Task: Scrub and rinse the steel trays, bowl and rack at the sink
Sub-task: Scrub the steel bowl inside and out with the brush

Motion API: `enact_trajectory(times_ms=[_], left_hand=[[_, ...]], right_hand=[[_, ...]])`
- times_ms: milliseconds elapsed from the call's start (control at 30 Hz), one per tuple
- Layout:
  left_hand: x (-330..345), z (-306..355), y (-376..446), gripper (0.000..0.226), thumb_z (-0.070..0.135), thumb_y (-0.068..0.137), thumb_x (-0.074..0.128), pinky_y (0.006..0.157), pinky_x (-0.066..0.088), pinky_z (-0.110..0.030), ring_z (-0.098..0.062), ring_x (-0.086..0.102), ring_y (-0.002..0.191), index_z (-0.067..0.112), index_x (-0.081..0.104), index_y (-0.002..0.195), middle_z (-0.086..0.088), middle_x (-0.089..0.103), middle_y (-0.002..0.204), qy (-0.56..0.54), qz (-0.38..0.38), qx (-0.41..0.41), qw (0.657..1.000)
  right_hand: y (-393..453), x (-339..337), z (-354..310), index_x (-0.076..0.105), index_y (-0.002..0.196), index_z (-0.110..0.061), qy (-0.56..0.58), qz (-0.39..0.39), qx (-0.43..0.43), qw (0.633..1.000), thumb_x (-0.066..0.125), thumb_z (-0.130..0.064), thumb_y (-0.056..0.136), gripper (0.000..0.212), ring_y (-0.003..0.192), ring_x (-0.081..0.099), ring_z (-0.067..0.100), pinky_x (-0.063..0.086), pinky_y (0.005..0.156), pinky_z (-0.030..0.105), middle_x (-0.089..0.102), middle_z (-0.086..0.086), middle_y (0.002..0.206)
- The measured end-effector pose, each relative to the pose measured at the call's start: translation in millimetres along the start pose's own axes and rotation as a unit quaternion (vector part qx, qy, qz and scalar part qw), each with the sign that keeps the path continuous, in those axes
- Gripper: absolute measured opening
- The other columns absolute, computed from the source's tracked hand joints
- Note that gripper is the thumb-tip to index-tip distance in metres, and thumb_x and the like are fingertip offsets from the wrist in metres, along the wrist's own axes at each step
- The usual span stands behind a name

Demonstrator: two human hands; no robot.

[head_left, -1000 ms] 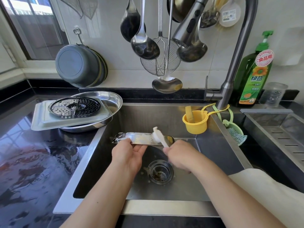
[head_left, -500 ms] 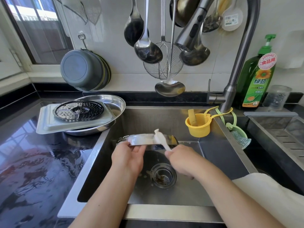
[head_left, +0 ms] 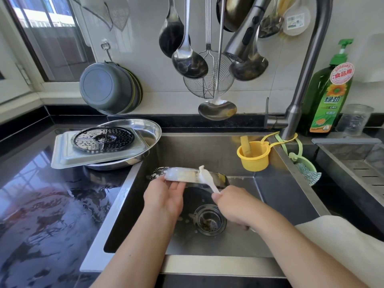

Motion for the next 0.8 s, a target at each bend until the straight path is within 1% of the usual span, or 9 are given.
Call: enact_trajectory(times_ms=[100, 167, 267, 333, 400, 533, 667, 733, 800], left_hand=[[1, 0, -4, 0.026, 0.001, 0.109, 0.036, 0.089, 0.053, -0.045, -0.033, 0.067, 0.091, -0.009, 0.05, 0.13, -0.023, 0.064, 0.116, -0.002, 0.002, 0.009, 1.0], [0, 1, -3, 0.029, -0.003, 0.107, 0.039, 0.08, 0.057, -0.044, -0.033, 0.069, 0.092, -0.012, 0.05, 0.132, -0.024, 0.065, 0.113, 0.008, 0.004, 0.018, 1.0], [-1, 4, -4, 0.035, -0.008, 0.105, 0.038, 0.068, 0.058, -0.042, -0.033, 0.07, 0.09, -0.012, 0.046, 0.139, -0.024, 0.065, 0.104, 0.026, 0.02, 0.038, 0.999], [0, 3, -6, 0.041, -0.008, 0.105, 0.036, 0.076, 0.058, -0.045, -0.034, 0.07, 0.088, -0.009, 0.04, 0.146, -0.024, 0.064, 0.103, 0.038, 0.033, 0.049, 0.997], [1, 1, -8, 0.042, -0.007, 0.106, 0.033, 0.087, 0.056, -0.052, -0.036, 0.068, 0.087, -0.005, 0.037, 0.148, -0.023, 0.062, 0.101, 0.052, 0.046, 0.056, 0.996], [0, -2, -11, 0.04, -0.008, 0.106, 0.027, 0.102, 0.05, -0.065, -0.04, 0.066, 0.085, -0.006, 0.041, 0.144, -0.023, 0.061, 0.097, 0.075, 0.081, 0.065, 0.992], [1, 7, -13, 0.046, -0.007, 0.106, 0.027, 0.095, 0.054, -0.059, -0.036, 0.066, 0.084, -0.002, 0.036, 0.151, -0.021, 0.06, 0.099, 0.032, 0.079, 0.076, 0.993], [2, 3, -13, 0.041, -0.009, 0.103, 0.033, 0.086, 0.059, -0.055, -0.037, 0.069, 0.088, -0.005, 0.045, 0.142, -0.025, 0.065, 0.107, 0.04, 0.052, 0.059, 0.996], [6, -14, -16, 0.031, -0.006, 0.102, 0.04, 0.076, 0.059, -0.053, -0.04, 0.071, 0.092, -0.009, 0.052, 0.131, -0.032, 0.067, 0.116, 0.105, -0.007, -0.005, 0.994]], right_hand=[[5, 1, 8, 0.053, 0.096, -0.01, 0.012, 0.008, 0.02, 1.0, 0.034, -0.027, 0.108, 0.028, 0.074, 0.051, 0.025, 0.04, 0.06, 0.027, 0.048, 0.004, 0.075], [11, 0, 16, 0.048, 0.083, -0.011, 0.033, 0.01, 0.07, 0.997, 0.035, -0.019, 0.108, 0.029, 0.065, 0.05, 0.023, 0.037, 0.055, 0.025, 0.052, 0.009, 0.078], [22, 1, 27, 0.037, 0.071, -0.015, 0.057, 0.001, 0.178, 0.982, 0.036, -0.012, 0.107, 0.037, 0.065, 0.048, 0.025, 0.035, 0.057, 0.027, 0.056, 0.018, 0.085], [25, 4, 25, 0.048, 0.078, -0.009, 0.112, -0.013, 0.195, 0.974, 0.04, -0.027, 0.107, 0.036, 0.052, 0.042, 0.02, 0.036, 0.056, 0.027, 0.053, 0.014, 0.071], [21, 11, 13, 0.058, 0.098, -0.004, 0.148, -0.023, 0.145, 0.978, 0.039, -0.042, 0.105, 0.043, 0.042, 0.039, 0.019, 0.037, 0.048, 0.023, 0.052, 0.01, 0.065], [14, 20, 6, 0.059, 0.112, -0.009, 0.144, -0.048, 0.083, 0.985, 0.039, -0.05, 0.103, 0.046, 0.038, 0.039, 0.015, 0.034, 0.04, 0.017, 0.053, 0.006, 0.063], [12, 1, 20, 0.053, 0.084, -0.008, 0.167, -0.008, 0.149, 0.975, 0.04, -0.049, 0.104, 0.048, 0.039, 0.037, 0.016, 0.033, 0.042, 0.017, 0.048, 0.006, 0.056], [9, 0, 19, 0.055, 0.088, -0.007, 0.164, -0.01, 0.149, 0.975, 0.04, -0.049, 0.105, 0.048, 0.04, 0.037, 0.016, 0.033, 0.041, 0.017, 0.047, 0.006, 0.056], [9, 11, 13, 0.058, 0.096, -0.007, 0.161, -0.036, 0.119, 0.979, 0.04, -0.051, 0.104, 0.048, 0.038, 0.037, 0.015, 0.033, 0.04, 0.017, 0.049, 0.005, 0.059]])
Point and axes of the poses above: each hand's wrist, its own y-axis towards the middle knuckle, its own x-axis out of the palm, z = x × y, the point moved 3 cm from there along y, towards the middle knuckle
